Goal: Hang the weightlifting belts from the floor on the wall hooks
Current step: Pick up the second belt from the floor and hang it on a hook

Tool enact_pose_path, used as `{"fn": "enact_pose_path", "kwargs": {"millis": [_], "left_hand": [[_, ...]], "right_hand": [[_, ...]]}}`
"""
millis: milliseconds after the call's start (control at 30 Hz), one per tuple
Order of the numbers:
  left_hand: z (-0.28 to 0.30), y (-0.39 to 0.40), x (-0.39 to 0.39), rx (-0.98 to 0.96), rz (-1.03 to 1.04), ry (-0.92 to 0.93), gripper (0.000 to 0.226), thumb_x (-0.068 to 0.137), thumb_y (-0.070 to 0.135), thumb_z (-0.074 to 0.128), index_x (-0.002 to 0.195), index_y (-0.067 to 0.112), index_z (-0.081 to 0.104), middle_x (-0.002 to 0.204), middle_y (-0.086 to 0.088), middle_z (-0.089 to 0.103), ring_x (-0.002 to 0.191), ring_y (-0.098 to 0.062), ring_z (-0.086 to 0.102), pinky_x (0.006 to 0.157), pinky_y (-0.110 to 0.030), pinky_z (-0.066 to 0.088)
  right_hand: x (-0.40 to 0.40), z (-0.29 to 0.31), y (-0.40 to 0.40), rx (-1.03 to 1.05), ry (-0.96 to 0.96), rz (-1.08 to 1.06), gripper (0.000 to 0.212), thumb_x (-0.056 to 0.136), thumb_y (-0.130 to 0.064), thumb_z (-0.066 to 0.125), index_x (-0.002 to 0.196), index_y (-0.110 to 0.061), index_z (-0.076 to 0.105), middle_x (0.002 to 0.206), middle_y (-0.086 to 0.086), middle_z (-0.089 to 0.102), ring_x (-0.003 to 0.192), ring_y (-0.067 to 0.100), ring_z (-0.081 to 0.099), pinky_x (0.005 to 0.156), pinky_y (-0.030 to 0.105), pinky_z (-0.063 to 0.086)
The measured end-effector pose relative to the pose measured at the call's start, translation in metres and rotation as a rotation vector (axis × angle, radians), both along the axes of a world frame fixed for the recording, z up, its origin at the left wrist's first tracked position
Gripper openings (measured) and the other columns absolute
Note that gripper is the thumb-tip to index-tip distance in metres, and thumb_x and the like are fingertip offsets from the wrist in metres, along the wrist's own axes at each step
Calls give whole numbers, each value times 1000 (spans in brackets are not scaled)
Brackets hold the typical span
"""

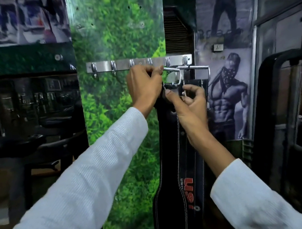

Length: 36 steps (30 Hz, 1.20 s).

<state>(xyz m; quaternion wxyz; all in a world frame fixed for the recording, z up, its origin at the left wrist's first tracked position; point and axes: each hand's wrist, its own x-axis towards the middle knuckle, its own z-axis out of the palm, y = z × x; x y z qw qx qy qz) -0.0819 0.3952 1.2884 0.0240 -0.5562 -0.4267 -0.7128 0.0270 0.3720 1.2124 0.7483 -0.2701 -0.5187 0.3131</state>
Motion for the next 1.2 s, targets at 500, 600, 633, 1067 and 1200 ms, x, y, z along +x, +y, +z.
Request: {"fn": "enact_pose_path", "kwargs": {"millis": [500, 600, 633, 1067, 1200], "left_hand": [[38, 42, 13, -92, 528, 430, 28, 91, 49, 68, 88, 24, 80, 100, -1, 72, 122, -29, 48, 93, -43, 32], [32, 47, 11, -104, 543, 496, 23, 89, 48, 72, 93, 27, 80, 120, -5, 63, 128, -31, 42, 98, -45, 31], [29, 48, 9, -104, 525, 501, 23, 90, 48, 71, 96, 28, 80, 126, -7, 58, 129, -33, 40, 100, -46, 30], [-97, 30, 6, -238, -211, 15, 22, 104, 34, 57, 109, 13, 61, 101, 0, 66, 98, -23, 66, 85, -34, 50], [-131, 28, -7, -312, -302, 8, 39, 105, 39, 49, 82, 9, 58, 73, 1, 59, 68, -14, 53, 68, -34, 40]], "right_hand": [[8, 37, 56, -91, 56, -205, 29, 65, -45, 84, 81, -23, 72, 75, 0, 75, 66, 13, 68, 67, 32, 59], [13, 26, 61, -105, 16, -196, 51, 56, -59, 82, 92, -24, 75, 91, 3, 78, 84, 20, 74, 83, 48, 63], [14, 23, 59, -106, -9, -195, 55, 58, -61, 82, 98, -24, 75, 96, 3, 77, 90, 19, 74, 87, 47, 62], [21, -25, 42, -184, -173, 35, 50, 88, 12, 67, 135, 1, 55, 111, 10, 67, 92, 10, 66, 74, 9, 54], [19, -41, 32, -197, -175, 85, 44, 86, 15, 65, 126, -1, 63, 112, 16, 74, 109, 31, 72, 99, 34, 56]]}}
